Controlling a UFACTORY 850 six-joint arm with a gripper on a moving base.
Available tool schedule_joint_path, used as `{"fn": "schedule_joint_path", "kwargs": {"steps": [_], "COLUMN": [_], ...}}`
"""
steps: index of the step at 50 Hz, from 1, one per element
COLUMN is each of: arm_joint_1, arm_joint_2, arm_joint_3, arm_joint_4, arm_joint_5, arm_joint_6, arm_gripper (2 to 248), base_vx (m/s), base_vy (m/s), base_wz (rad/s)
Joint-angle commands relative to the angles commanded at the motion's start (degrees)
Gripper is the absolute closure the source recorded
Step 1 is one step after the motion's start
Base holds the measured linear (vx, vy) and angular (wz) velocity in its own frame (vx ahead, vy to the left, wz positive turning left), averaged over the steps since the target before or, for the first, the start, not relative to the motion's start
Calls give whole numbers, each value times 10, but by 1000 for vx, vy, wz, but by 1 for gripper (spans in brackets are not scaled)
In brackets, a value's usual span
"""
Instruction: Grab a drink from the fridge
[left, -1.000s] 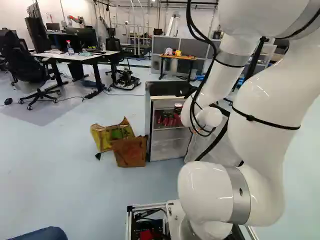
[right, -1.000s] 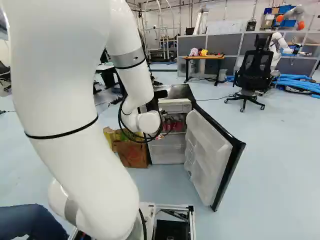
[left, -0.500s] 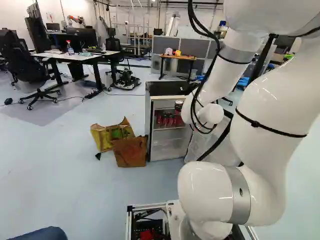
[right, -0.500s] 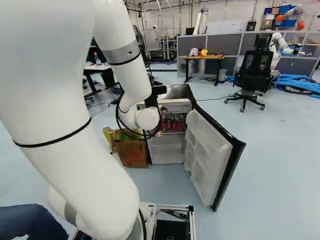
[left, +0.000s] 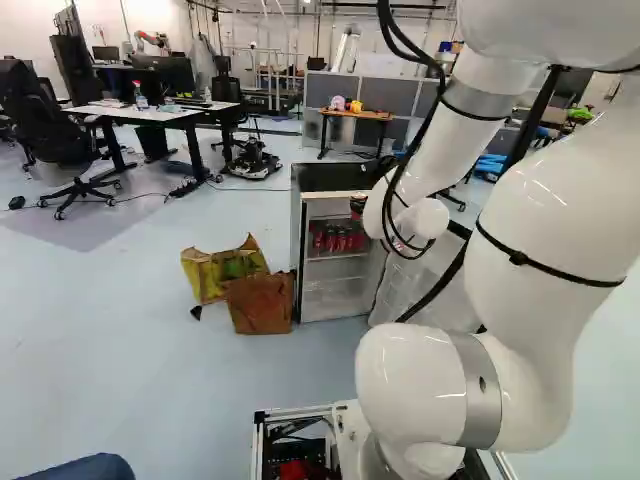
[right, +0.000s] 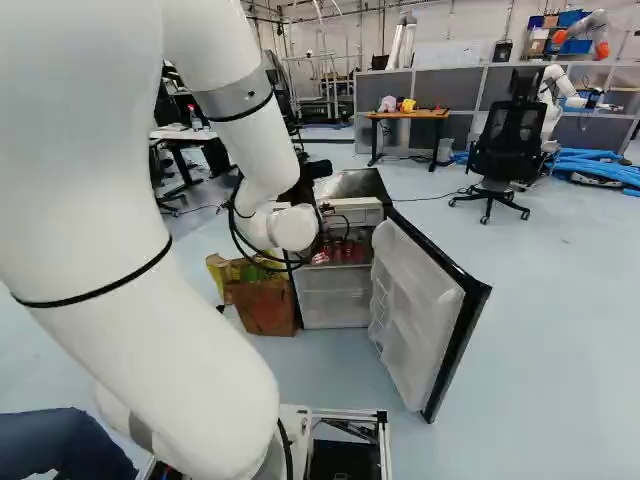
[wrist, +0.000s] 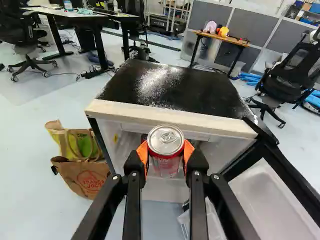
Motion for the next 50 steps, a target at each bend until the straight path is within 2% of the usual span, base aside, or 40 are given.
{"fn": "schedule_joint_path", "kwargs": {"steps": [50], "arm_joint_1": [11], "arm_joint_2": [10], "arm_joint_3": [-63], "arm_joint_4": [0], "arm_joint_5": [-25], "arm_joint_6": [0], "arm_gripper": [158], "base_vx": [0], "base_vy": [0], "base_wz": [0]}}
